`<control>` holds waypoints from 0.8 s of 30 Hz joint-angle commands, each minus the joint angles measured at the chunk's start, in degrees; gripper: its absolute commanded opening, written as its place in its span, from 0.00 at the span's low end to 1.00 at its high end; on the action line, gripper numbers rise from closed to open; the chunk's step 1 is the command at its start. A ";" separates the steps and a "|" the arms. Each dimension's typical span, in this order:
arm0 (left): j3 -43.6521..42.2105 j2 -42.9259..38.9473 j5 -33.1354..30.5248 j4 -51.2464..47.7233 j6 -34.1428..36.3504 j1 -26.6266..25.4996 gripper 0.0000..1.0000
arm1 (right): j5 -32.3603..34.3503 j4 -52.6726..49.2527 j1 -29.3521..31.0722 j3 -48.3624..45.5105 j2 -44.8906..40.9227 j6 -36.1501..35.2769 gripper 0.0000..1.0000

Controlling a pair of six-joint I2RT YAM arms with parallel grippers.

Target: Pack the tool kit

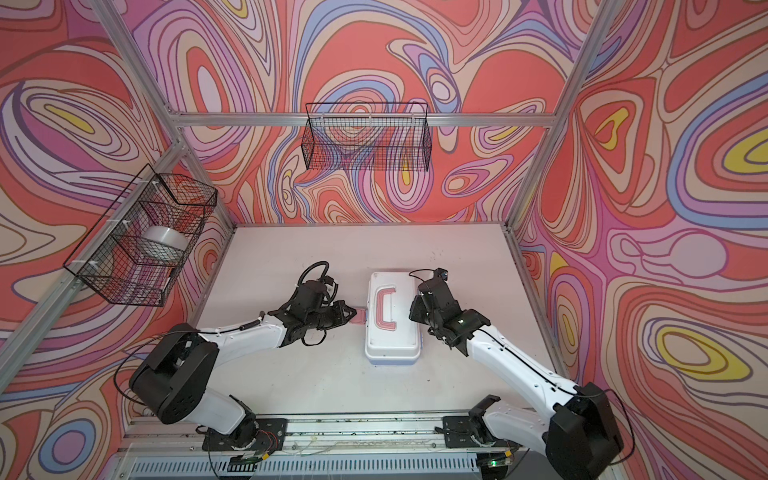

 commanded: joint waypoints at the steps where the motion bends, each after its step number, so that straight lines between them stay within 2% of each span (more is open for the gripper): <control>1: 2.64 -2.69 1.89 0.30 1.26 -0.28 0.06 | 1.10 -0.24 -0.07 0.08 1.08 -0.25 0.34; 8: 2.96 -3.02 2.44 0.03 1.15 -0.27 0.05 | 8.58 -4.01 -0.15 0.83 -0.01 2.19 0.34; 11: 3.25 -2.87 2.43 -0.41 1.32 -0.28 0.06 | 9.42 -4.95 -0.15 1.51 -0.34 1.41 0.34; 15: 3.68 -2.19 3.08 -0.26 1.11 -0.27 0.05 | 10.28 -7.44 -0.16 3.07 3.74 2.42 0.35; 20: 3.96 -2.01 3.45 0.37 0.62 -0.34 0.06 | 7.15 -4.84 -0.16 2.95 8.53 2.43 0.35; 24: 4.19 -1.73 3.63 0.35 0.56 -0.45 0.05 | 1.02 0.67 -0.07 1.55 8.82 1.79 0.33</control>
